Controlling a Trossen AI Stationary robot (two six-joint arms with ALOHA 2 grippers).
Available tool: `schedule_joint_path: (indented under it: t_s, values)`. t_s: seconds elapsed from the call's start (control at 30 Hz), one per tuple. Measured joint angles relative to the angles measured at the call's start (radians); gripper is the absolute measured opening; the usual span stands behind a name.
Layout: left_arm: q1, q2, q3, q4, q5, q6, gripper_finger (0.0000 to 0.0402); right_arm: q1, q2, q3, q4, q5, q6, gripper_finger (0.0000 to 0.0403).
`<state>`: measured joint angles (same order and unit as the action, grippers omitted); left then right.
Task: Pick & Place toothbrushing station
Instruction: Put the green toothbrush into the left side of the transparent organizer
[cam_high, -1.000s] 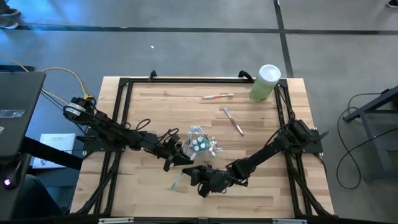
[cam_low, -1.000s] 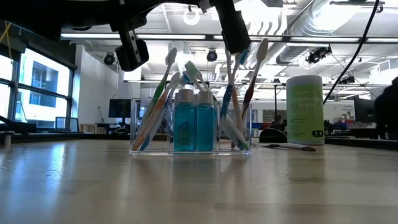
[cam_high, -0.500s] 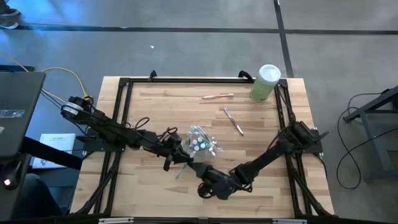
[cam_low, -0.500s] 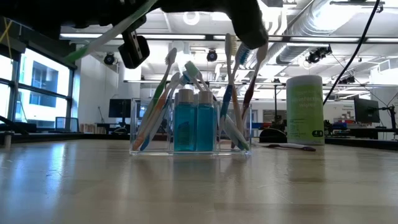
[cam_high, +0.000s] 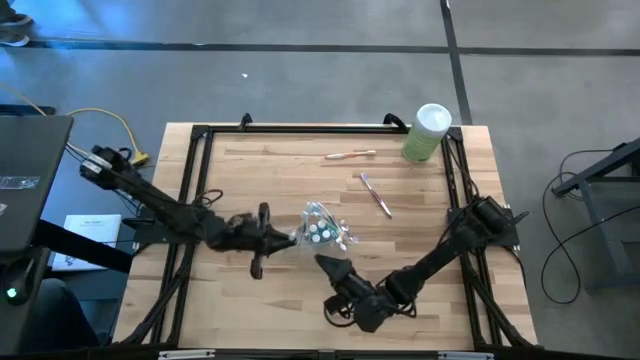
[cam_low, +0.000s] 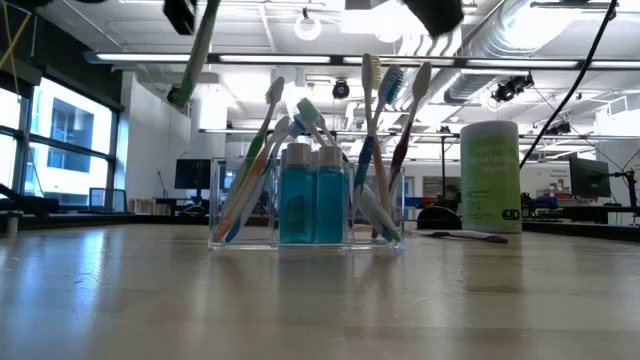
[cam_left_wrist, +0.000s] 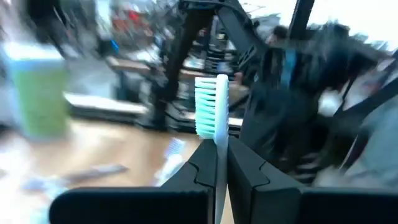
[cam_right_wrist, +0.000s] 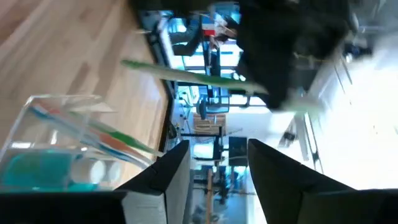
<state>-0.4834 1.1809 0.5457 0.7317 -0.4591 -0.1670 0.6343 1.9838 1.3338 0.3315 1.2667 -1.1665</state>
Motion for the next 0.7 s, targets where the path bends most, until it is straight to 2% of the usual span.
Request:
schedule_joint_path:
  t_s: [0.07,0.13,0.33,0.43,0.7]
  values:
    - [-0.042,0.011,0.0,0.017,-0.093,0.118,0.0006,0.003,-0.027,0.0,0.0,0.028,0.034,0.0151]
    - [-0.069,0.045,0.0,0.072,-0.148,0.161,0.0006,0.008,-0.05,0.001,-0.005,0.057,0.091,0.0151]
    - [-0.077,0.196,0.0,0.345,-0.157,0.346,0.0006,0.03,-0.153,0.001,-0.125,0.136,0.329,0.0151]
    - [-0.048,0.247,-0.003,0.448,-0.153,0.371,0.0006,0.047,-0.194,0.001,-0.267,0.159,0.505,0.0151]
    - [0.035,0.272,-0.052,0.485,-0.177,0.296,0.0006,0.107,-0.266,0.0,-0.731,0.165,1.02,0.015]
